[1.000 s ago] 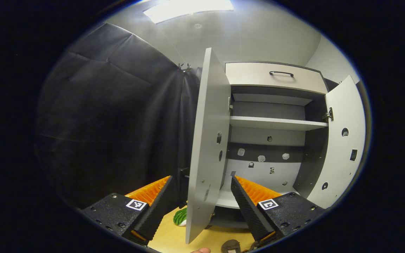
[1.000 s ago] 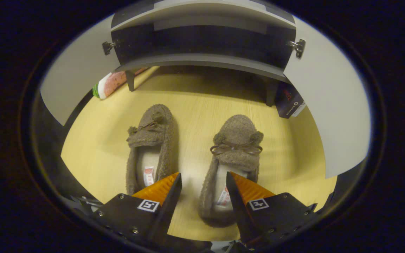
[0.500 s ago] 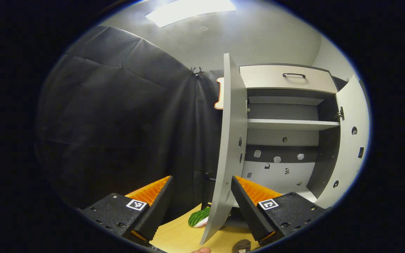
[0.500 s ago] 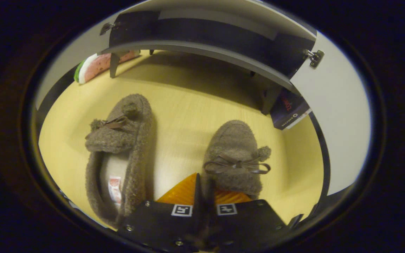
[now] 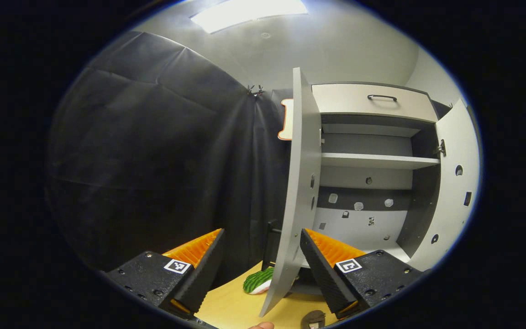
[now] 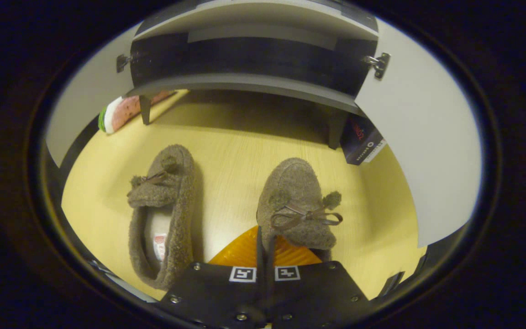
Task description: Grab one shoe with the right hand and put it into the shoe cabinet, grab the other shoe with the left hand and put it into the shoe cabinet; then close the right door with the right hand and the left door with the left hand.
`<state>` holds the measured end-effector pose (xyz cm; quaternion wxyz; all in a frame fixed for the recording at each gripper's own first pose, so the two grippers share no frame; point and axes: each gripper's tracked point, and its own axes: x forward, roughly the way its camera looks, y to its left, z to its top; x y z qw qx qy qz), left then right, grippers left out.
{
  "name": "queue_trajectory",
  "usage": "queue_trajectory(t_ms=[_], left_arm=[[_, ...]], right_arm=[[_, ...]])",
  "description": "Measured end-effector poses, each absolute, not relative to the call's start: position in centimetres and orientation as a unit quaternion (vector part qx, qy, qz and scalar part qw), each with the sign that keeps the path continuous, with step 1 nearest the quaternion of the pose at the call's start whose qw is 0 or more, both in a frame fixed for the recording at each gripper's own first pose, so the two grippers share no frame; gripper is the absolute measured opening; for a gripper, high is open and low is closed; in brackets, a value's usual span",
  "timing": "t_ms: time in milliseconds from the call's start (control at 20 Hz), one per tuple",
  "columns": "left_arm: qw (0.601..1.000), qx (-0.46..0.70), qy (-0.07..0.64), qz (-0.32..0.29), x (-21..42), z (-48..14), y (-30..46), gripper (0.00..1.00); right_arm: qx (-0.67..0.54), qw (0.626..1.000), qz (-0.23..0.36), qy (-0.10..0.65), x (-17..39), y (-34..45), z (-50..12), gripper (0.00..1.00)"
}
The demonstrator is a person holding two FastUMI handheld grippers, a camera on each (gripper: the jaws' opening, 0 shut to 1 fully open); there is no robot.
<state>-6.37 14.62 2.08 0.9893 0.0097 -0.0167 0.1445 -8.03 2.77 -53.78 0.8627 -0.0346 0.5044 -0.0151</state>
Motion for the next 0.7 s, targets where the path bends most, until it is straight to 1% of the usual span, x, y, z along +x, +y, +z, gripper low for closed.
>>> queue_trajectory(t_ms=[250,450,500,550,700], left_arm=[[0.994,0.004,-0.010,0.113,-5.7,1.3,12.6,0.99],[0.996,0.000,0.000,0.094,-5.5,0.5,11.3,0.99],[0.996,-0.001,0.004,0.091,-5.4,0.4,11.1,0.99],[0.996,-0.003,0.006,0.088,-5.4,0.1,10.9,0.99],[0.996,-0.006,0.012,0.083,-5.3,-0.3,10.5,1.00]], right_arm=[[0.005,0.885,-0.027,0.465,-7.3,2.1,-48.4,0.00],[0.021,0.912,-0.023,0.409,-4.7,2.0,-41.6,0.00],[0.026,0.918,-0.022,0.394,-3.9,2.1,-39.8,0.04],[0.030,0.924,-0.019,0.380,-3.1,2.2,-37.9,0.00],[0.032,0.943,-0.003,0.332,-0.6,2.8,-32.4,0.00]])
